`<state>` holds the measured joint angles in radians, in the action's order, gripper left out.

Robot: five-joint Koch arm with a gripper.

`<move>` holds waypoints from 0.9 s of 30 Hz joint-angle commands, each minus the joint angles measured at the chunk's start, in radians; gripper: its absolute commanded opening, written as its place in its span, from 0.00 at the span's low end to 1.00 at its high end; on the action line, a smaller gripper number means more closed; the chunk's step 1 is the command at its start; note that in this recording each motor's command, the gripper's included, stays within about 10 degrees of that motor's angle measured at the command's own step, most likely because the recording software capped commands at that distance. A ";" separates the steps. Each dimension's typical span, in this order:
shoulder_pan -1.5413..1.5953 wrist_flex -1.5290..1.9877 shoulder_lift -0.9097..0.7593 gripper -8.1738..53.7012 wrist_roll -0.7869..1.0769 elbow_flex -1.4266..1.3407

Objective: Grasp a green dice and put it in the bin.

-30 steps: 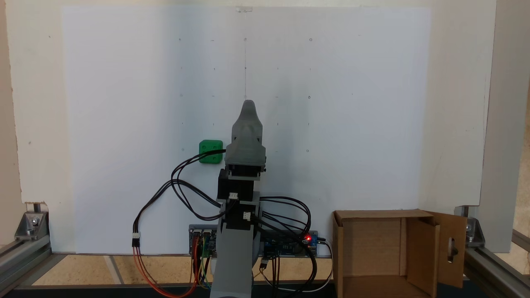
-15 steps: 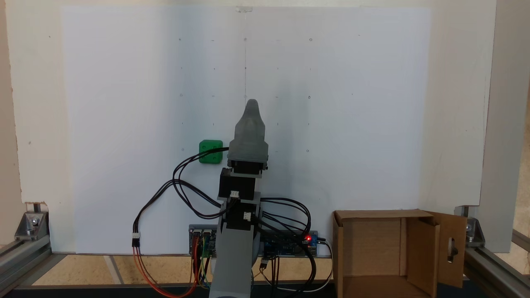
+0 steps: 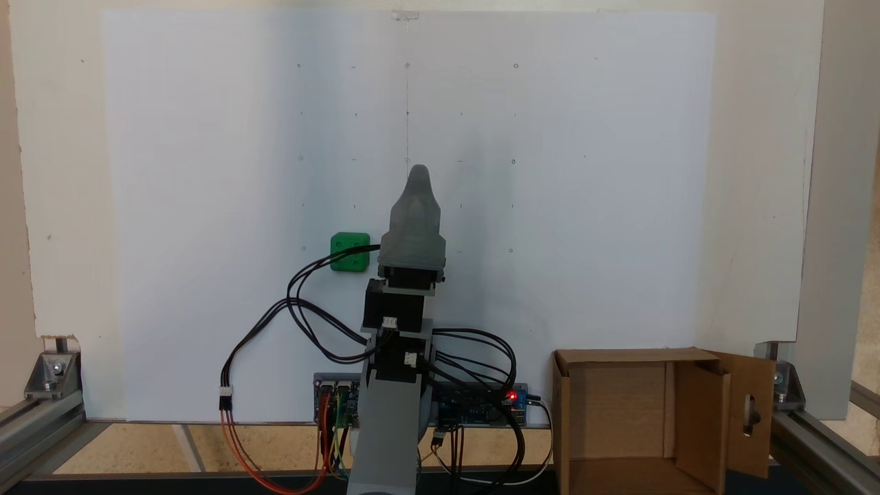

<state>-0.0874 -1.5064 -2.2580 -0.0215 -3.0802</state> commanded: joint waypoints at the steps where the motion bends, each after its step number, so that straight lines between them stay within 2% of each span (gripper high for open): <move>1: -0.008 -0.005 -0.107 0.86 -0.002 -0.046; 11: 0.005 0.038 -0.109 0.83 0.006 -0.023; 19: 0.061 0.566 -0.110 0.83 0.003 0.365; 25: 0.100 0.963 -0.107 0.83 -0.214 0.742; 27: 0.138 1.093 -0.106 0.81 -0.297 0.772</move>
<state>0.0230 -0.5047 -2.2580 -0.1994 -2.3562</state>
